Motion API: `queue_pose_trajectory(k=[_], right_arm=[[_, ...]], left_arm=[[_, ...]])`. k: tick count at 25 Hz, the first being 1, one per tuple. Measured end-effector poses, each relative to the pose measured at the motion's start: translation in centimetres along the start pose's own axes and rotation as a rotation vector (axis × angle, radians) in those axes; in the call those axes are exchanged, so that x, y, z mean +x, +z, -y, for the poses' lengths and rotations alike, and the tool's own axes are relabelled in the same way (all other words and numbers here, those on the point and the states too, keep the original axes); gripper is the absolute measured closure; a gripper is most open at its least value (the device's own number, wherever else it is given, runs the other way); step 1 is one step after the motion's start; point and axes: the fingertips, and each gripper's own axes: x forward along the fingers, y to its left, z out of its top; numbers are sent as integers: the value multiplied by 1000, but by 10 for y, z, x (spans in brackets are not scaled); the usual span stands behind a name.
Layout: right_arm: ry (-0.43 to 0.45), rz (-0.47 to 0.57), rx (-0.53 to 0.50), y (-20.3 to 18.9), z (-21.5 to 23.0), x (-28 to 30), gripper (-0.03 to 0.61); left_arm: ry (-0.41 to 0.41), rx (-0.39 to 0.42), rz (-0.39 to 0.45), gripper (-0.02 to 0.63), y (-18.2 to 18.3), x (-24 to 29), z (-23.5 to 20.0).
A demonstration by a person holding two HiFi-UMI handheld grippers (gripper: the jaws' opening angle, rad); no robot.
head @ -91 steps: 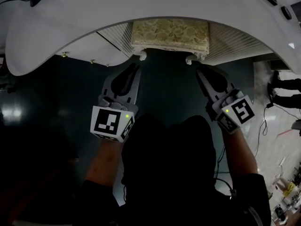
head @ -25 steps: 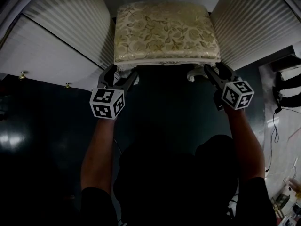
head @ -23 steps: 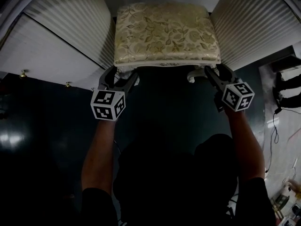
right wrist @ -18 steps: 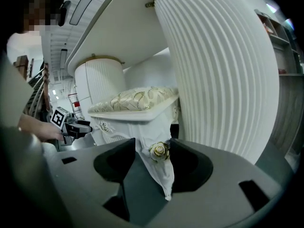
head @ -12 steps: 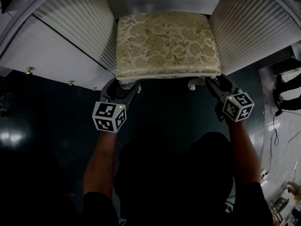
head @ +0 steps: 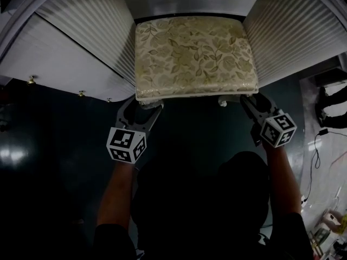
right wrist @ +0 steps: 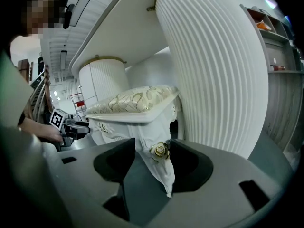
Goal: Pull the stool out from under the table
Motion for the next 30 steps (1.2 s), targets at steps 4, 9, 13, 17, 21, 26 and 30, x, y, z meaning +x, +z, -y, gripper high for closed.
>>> queue_pose_trajectory(k=[4, 9, 13, 17, 21, 26, 30], right_arm=[[45, -36, -152, 2, -6, 6, 362], [89, -36, -203, 9, -9, 20, 336], [90, -12, -189, 7, -6, 24, 327], [66, 14, -172, 5, -5, 24, 327], [71, 7, -119, 10, -12, 20, 327], [58, -15, -95, 10, -13, 16, 327], [61, -19, -85, 12, -14, 17, 327]], left_arm=[[-26, 52, 13, 262, 8, 1, 2], [-53, 111, 31, 233, 25, 9, 3], [-103, 115, 40, 225, 22, 12, 6], [-181, 138, 28, 244, 20, 7, 4], [-182, 114, 1, 247, 26, 2, 3], [-175, 120, -24, 285, 26, 0, 0], [-144, 122, -19, 291, 25, 2, -1]])
